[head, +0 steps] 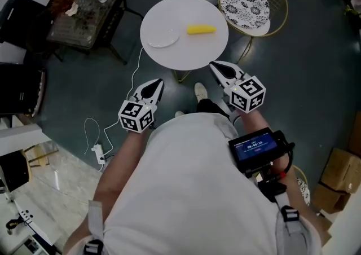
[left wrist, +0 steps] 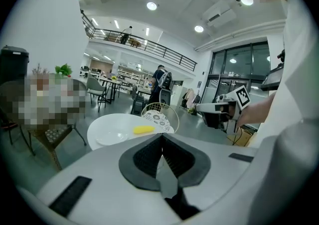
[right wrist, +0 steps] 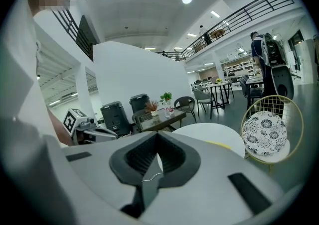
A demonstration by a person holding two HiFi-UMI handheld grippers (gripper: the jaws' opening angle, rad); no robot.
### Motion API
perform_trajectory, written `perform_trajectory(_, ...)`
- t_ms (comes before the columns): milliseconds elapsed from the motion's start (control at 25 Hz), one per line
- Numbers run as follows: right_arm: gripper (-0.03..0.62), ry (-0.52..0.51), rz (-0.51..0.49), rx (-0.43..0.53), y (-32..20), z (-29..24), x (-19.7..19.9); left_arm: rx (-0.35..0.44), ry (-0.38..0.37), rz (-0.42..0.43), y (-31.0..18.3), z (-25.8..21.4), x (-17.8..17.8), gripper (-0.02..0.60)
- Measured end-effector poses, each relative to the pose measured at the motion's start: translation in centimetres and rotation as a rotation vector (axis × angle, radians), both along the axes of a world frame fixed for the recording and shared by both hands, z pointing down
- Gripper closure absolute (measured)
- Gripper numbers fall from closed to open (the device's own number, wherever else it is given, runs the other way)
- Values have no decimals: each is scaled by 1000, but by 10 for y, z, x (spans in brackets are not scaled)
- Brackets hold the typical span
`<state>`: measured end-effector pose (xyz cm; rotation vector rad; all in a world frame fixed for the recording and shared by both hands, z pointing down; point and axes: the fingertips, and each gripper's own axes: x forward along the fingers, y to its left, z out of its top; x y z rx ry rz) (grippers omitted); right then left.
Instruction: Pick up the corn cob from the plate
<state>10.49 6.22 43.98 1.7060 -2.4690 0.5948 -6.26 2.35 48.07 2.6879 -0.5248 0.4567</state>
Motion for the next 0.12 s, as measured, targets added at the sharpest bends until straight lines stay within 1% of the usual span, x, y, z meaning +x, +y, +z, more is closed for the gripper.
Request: perform_trajectory(120, 586, 0, 0, 6, 2, -3, -1, -1, 2, 2, 3, -1, 0, 574)
